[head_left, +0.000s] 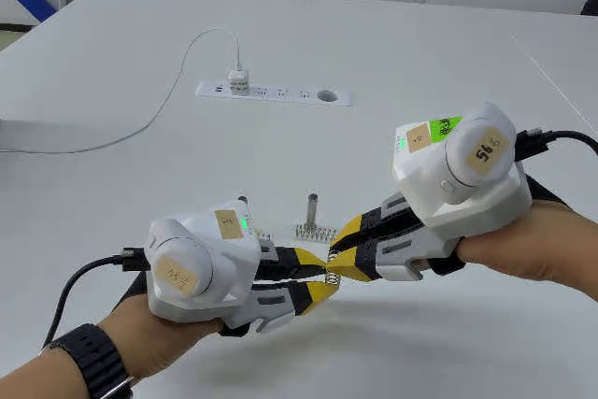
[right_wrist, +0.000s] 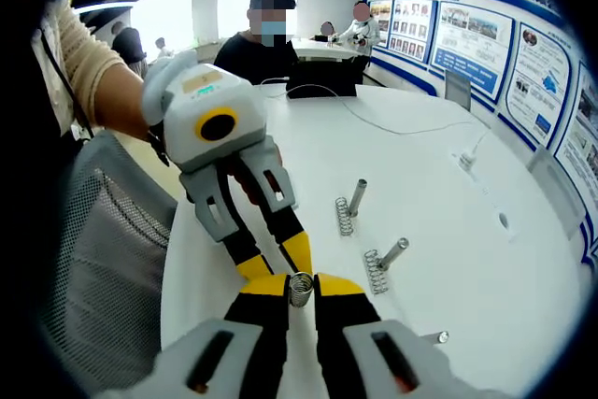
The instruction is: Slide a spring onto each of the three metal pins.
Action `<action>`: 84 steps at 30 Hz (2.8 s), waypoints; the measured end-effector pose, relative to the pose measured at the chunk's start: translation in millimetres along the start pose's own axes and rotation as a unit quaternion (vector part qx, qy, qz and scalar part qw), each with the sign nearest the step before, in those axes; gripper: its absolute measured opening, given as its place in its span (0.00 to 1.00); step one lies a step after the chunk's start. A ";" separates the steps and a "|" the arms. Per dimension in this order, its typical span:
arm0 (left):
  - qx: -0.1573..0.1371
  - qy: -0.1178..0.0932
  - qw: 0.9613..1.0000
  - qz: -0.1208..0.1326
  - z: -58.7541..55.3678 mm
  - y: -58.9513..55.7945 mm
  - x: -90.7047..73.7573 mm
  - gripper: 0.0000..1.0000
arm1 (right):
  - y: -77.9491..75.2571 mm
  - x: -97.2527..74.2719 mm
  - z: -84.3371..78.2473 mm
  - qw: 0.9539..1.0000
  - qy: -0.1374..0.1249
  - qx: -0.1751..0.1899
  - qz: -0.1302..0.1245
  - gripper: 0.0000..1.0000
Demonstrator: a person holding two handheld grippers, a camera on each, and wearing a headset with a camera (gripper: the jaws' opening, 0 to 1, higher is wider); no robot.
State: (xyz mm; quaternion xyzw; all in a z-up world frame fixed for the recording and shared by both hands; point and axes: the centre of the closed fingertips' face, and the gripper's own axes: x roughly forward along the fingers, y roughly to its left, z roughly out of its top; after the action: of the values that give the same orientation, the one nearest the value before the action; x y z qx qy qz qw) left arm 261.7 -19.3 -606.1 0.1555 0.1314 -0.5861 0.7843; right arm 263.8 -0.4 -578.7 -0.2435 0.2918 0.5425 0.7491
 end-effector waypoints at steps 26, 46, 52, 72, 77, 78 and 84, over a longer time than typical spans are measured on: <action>-0.065 -0.001 0.997 0.051 -19.9 20.1 -27.9 0.43 | -36.8 -32.6 -1.2 0.998 -0.014 0.022 -0.054 0.11; -0.097 -0.002 0.989 0.112 -32.4 46.8 -58.5 0.59 | -83.3 -74.7 1.2 0.991 -0.030 0.047 -0.124 0.11; -0.106 -0.001 0.986 0.127 -36.3 53.1 -66.7 0.62 | -98.3 -81.6 -3.2 0.988 -0.028 0.055 -0.144 0.11; -0.117 -0.001 0.983 0.144 -40.2 58.8 -76.3 0.65 | -118.6 -64.1 -28.5 0.983 -0.015 0.094 -0.156 0.11; -0.118 0.000 0.982 0.145 -40.6 58.7 -76.8 0.65 | -119.6 -61.9 -29.6 0.983 -0.017 0.096 -0.156 0.11; -0.119 0.000 0.982 0.145 -40.5 58.6 -76.7 0.64 | -120.1 -61.5 -30.0 0.983 -0.017 0.096 -0.155 0.11; -0.119 0.002 0.982 0.145 -41.2 58.1 -76.9 0.63 | -121.4 -58.0 -33.9 0.983 -0.013 0.101 -0.153 0.11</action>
State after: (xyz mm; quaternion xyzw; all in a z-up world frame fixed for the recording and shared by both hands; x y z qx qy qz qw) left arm 295.0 80.1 -608.7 0.0797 0.1779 -0.4464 0.8734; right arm 359.9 -97.9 -556.3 -0.2015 0.2947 0.3922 0.8478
